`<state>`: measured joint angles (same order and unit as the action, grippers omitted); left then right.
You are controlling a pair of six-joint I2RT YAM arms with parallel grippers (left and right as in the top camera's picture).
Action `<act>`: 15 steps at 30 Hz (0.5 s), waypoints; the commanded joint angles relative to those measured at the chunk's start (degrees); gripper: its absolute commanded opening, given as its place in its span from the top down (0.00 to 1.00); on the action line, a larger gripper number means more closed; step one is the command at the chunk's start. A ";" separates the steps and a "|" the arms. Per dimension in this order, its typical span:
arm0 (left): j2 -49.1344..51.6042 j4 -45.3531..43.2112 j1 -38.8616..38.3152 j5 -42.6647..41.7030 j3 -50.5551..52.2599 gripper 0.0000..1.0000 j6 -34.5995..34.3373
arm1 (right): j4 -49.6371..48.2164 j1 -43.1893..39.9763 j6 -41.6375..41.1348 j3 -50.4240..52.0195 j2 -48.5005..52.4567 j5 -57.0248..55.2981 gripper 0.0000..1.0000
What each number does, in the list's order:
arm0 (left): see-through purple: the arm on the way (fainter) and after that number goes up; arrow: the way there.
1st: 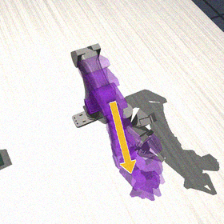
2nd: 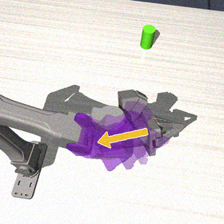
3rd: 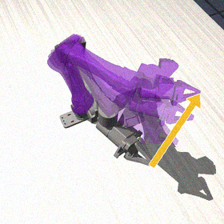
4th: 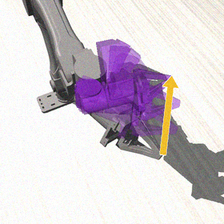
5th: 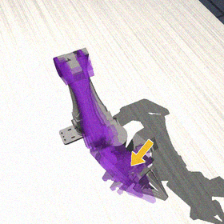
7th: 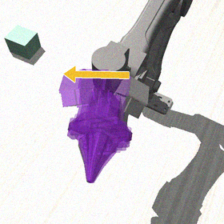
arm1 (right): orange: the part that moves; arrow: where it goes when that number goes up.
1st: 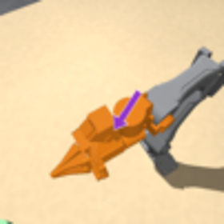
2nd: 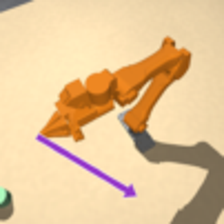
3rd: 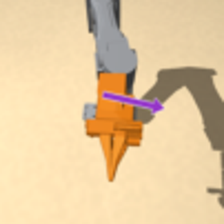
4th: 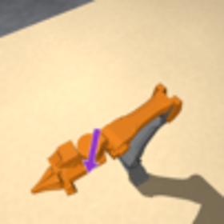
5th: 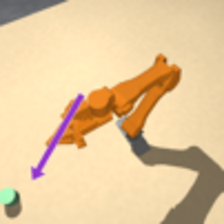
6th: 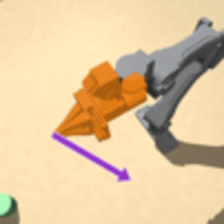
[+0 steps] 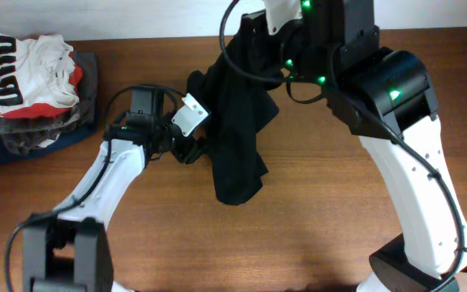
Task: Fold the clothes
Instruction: 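Lift the black t-shirt with the right gripper and drag it toward center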
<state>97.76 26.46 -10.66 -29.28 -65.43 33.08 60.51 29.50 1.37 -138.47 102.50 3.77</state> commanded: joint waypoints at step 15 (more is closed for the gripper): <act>8.35 -3.52 -0.07 -2.62 -0.72 0.33 1.31 | 0.61 -3.32 -0.04 -0.94 -0.48 4.81 0.96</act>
<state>105.01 23.03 -10.66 -29.56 -65.43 33.43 61.65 26.55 1.32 -138.47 102.50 7.64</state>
